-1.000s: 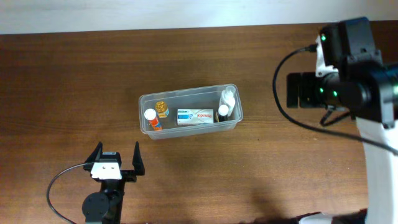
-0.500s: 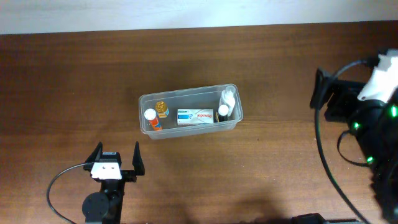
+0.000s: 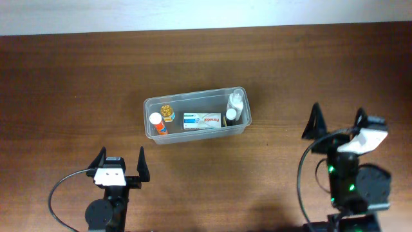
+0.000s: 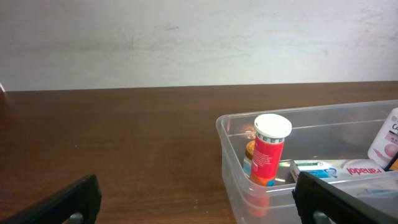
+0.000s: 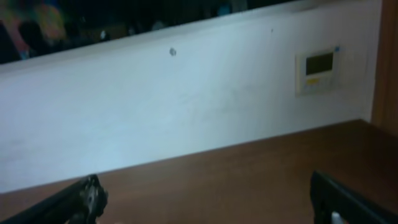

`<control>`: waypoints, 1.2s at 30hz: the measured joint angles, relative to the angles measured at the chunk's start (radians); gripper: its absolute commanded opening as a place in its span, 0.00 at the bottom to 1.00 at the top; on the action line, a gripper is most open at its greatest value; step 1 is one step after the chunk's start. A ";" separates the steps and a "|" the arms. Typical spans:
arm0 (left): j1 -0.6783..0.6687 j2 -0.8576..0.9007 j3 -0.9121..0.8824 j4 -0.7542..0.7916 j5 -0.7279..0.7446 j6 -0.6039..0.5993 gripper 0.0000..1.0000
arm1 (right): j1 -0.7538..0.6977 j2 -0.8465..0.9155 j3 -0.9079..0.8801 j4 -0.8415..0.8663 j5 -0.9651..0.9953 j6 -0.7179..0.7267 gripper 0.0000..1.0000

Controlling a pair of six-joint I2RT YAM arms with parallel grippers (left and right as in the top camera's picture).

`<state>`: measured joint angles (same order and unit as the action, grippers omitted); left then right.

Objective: Pack container

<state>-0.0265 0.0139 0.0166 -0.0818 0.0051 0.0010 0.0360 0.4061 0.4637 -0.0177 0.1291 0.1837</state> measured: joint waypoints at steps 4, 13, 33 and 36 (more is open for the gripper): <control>0.000 0.000 0.000 0.000 0.000 0.000 0.99 | -0.013 -0.143 -0.154 0.031 -0.026 0.000 0.98; 0.000 0.000 0.000 0.000 0.000 0.000 0.99 | -0.037 -0.354 -0.378 0.034 -0.106 0.000 0.98; 0.000 0.000 0.000 0.000 0.000 0.000 0.99 | -0.042 -0.392 -0.453 -0.053 -0.158 0.000 0.98; 0.000 0.000 0.000 0.000 0.000 0.000 0.99 | -0.042 -0.392 -0.453 -0.053 -0.157 -0.005 0.98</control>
<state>-0.0265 0.0135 0.0166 -0.0822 0.0051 0.0010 -0.0063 0.0139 0.0105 -0.0711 -0.0280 0.1783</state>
